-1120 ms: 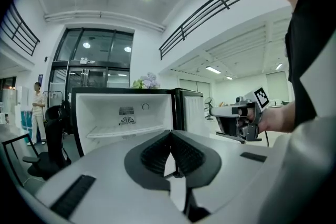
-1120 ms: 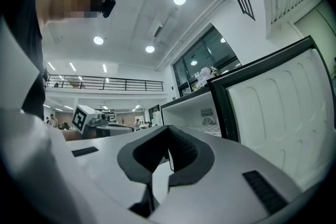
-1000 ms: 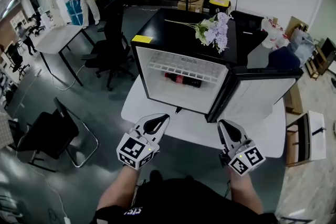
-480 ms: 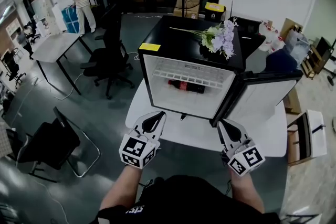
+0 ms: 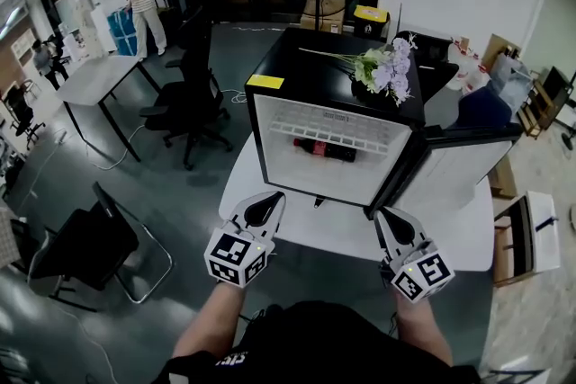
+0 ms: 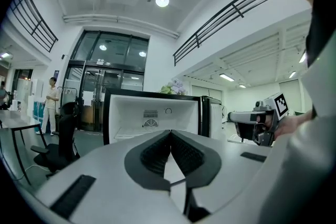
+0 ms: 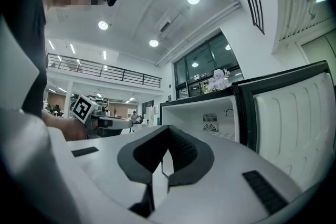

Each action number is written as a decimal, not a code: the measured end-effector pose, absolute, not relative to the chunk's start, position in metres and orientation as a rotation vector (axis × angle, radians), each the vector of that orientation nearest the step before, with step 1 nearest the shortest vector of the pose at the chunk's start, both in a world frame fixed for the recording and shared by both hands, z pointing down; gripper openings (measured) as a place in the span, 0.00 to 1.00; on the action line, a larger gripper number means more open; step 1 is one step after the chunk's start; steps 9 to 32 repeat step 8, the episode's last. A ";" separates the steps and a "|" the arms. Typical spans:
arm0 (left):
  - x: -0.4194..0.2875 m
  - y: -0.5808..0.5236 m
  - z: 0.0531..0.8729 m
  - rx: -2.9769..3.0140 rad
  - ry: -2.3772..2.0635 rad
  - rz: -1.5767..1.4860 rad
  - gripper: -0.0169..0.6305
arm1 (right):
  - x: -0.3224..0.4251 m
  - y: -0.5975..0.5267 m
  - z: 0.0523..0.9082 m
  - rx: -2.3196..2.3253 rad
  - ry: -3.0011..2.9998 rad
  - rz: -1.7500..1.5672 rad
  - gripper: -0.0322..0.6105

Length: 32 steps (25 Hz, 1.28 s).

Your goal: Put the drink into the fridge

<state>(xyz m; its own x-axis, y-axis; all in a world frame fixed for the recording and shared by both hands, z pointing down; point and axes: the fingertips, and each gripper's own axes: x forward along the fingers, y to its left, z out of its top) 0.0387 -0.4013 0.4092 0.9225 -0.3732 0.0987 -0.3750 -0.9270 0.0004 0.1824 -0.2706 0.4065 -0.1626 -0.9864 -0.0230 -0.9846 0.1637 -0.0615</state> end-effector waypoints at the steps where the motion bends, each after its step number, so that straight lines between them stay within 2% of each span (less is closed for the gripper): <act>1: 0.037 -0.402 0.409 3.063 -0.608 0.149 0.05 | 0.181 -0.271 0.407 -1.989 2.355 -0.053 0.07; 32: 0.026 -0.410 0.410 3.060 -0.678 0.139 0.05 | 0.175 -0.272 0.413 -1.976 2.366 -0.072 0.07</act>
